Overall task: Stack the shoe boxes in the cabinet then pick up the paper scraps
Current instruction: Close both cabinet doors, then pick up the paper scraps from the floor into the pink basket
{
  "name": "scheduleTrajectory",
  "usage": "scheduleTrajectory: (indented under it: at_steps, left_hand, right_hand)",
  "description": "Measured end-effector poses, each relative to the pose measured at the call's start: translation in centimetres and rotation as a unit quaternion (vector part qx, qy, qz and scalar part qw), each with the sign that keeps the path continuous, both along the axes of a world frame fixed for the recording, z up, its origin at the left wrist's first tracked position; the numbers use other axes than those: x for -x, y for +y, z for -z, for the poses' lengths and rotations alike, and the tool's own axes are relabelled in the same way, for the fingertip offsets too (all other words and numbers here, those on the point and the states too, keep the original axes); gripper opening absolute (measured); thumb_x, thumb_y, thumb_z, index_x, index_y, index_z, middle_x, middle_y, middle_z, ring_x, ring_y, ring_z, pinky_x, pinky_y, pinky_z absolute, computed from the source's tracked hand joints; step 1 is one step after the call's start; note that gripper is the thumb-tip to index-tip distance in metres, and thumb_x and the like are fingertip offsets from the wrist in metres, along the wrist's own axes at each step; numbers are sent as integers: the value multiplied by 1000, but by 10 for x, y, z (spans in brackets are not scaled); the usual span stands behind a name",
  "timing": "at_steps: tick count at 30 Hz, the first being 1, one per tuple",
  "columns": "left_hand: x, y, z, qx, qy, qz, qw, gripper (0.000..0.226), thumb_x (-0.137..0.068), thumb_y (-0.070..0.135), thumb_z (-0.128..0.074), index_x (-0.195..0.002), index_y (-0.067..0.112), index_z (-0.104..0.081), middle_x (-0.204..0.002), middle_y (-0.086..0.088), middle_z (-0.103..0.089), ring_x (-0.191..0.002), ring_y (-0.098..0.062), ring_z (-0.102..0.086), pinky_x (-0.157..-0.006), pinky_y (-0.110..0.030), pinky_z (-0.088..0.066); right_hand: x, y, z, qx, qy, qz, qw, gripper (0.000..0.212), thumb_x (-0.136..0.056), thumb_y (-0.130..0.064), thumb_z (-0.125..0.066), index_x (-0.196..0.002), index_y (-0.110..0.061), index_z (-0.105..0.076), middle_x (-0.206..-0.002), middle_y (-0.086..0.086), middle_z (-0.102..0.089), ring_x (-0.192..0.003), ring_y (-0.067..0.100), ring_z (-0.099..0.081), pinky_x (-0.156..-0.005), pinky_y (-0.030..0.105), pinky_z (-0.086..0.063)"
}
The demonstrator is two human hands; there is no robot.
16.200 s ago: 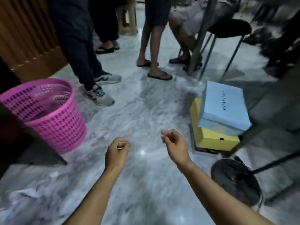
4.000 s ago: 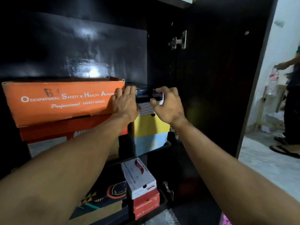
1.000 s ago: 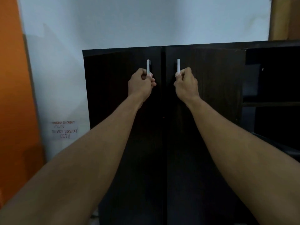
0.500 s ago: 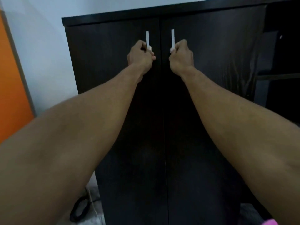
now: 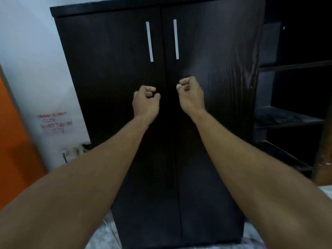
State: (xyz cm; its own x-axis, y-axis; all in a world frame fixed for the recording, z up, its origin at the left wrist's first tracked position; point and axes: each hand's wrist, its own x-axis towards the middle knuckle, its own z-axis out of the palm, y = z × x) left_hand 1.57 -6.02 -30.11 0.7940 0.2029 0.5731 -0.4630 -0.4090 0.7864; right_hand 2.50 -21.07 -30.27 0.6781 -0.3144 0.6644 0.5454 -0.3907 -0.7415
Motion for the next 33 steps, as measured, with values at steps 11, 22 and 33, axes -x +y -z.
scheduleTrajectory:
  at_steps: [11,22,33]
  left_hand:
    - [62,43,285,-99,163,108,976,21,-94,21,-68,-114,23,-65,-110,0,-64,-90,-12,-67,-75,-20,-53]
    - [121,111,525,-125,361,98,919,15,-88,13,-69,-102,18,-70,-105,-4,-66,-85,-15,-63,-69,-2,-42]
    - [222,135,669,-352,395,69,846,71,-78,60,-69,-140,34,-50,-152,-5,-38,-143,-31,-32,-112,-49,-36]
  right_hand:
    - [121,21,339,138,234,-4,963,11,-96,-15,-64,-107,-18,-65,-106,4,-62,-76,4,-59,-70,5,-43]
    - [180,36,508,309,434,-46,845,22,-95,-16,-67,-117,-12,-65,-114,11,-63,-99,27,-65,-93,37,-52]
    - [238,-11,595,392,506,-55,766,54,-89,-35,-76,-136,-18,-56,-131,11,-54,-127,30,-53,-102,37,-45]
